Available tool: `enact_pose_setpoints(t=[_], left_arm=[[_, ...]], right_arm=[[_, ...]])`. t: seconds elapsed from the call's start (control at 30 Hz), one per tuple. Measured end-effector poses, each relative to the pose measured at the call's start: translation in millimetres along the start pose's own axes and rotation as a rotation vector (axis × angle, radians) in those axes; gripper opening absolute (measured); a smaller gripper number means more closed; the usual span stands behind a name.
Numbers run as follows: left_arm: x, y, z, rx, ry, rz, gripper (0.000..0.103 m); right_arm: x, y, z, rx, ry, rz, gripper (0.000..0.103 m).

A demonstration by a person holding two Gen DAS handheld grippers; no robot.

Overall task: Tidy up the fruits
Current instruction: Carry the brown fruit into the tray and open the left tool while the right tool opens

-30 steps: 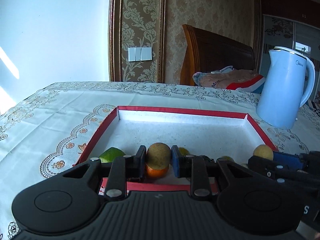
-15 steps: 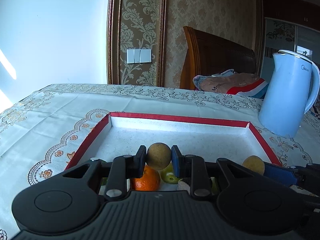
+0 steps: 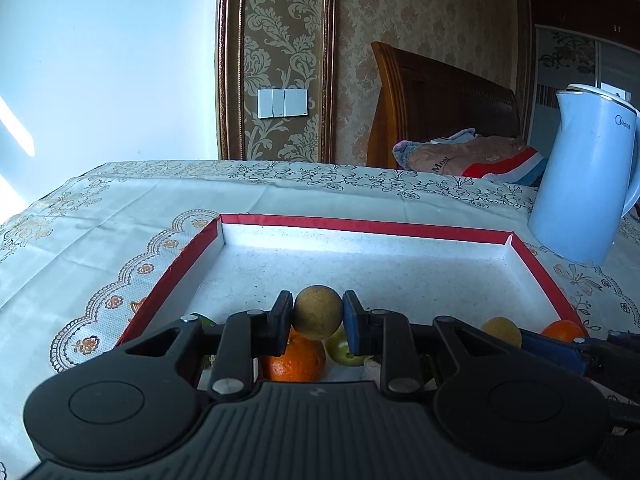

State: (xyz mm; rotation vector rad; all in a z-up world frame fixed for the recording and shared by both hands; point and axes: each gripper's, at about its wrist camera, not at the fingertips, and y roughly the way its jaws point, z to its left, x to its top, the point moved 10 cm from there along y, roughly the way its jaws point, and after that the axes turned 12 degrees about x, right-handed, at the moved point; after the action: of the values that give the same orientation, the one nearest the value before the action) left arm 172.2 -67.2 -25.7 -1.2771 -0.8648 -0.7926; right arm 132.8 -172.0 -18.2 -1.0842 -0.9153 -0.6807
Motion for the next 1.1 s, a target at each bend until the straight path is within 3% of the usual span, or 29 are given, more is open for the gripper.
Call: enact_pose_setpoints(t=[0.93, 1.0, 1.07, 1.1], left_arm=[[-4.4, -0.3, -0.8, 0.014, -0.011, -0.011, 0.027], [-4.5, 0.5, 0.5, 0.019, -0.015, -0.007, 0.033], [-4.3, 0.9, 3.2, 0.029, -0.025, -0.006, 0.052], [-2.8, 0.3, 6.1, 0.039, -0.037, -0.016, 0.068]], right_arm=[[-1.6, 8.5, 0.3, -0.028, 0.009, -0.026, 0.032], [-1.8, 8.4, -0.2, -0.029, 0.012, -0.029, 0.032], [-1.4, 7.3, -0.9, -0.033, 0.015, -0.033, 0.034], [-1.2, 6.9, -1.2, -0.035, 0.016, -0.034, 0.038]])
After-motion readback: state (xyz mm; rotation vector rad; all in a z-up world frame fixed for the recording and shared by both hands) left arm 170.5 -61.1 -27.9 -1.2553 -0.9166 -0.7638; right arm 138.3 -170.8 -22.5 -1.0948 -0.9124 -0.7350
